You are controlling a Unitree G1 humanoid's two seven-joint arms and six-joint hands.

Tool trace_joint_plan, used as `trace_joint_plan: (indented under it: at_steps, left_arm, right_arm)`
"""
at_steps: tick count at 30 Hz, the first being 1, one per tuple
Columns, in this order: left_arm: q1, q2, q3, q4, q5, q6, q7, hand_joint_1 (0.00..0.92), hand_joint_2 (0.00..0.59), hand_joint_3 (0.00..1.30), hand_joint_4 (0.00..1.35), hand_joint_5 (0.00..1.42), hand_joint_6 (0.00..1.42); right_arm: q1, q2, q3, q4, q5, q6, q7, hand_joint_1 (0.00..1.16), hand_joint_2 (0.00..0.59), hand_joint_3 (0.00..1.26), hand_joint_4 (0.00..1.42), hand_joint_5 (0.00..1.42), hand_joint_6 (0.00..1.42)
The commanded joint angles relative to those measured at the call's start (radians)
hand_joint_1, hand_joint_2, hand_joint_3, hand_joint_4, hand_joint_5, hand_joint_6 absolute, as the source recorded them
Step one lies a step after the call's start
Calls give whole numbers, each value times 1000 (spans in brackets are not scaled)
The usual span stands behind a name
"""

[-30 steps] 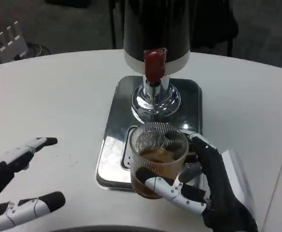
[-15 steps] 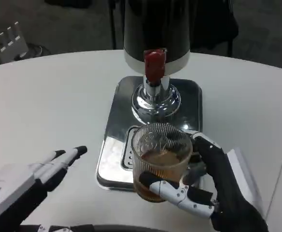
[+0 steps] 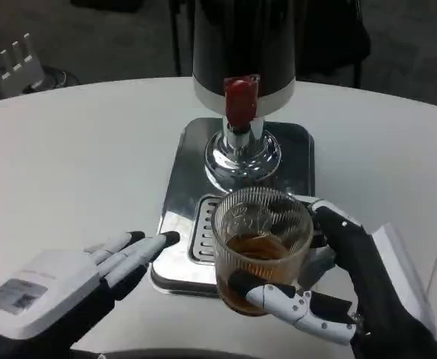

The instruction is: Grasp the cup under the faucet to collect the drink, then remove the cup.

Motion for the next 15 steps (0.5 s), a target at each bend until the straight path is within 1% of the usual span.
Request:
trace_joint_plan:
  at_steps: [1, 5, 15]
  left_arm:
    - [-5, 18, -12, -18, 16, -8, -14, 0, 79, 0, 0, 0, 97]
    - [-9, 20, -18, -25, 21, -7, -14, 0, 79, 0, 0, 0, 94]
    - [-14, 9, -24, -55, 52, 20, -17, 0, 79, 0, 0, 0, 88]
  right_arm:
    - [17, -1, -7, -55, 14, -52, 12, 749, 235, 904, 1008, 1183, 837]
    - [29, -9, -8, -70, 12, -63, 24, 748, 238, 906, 1009, 1184, 847]
    - [63, -7, -29, -108, 13, -73, 40, 750, 237, 907, 1022, 1197, 861]
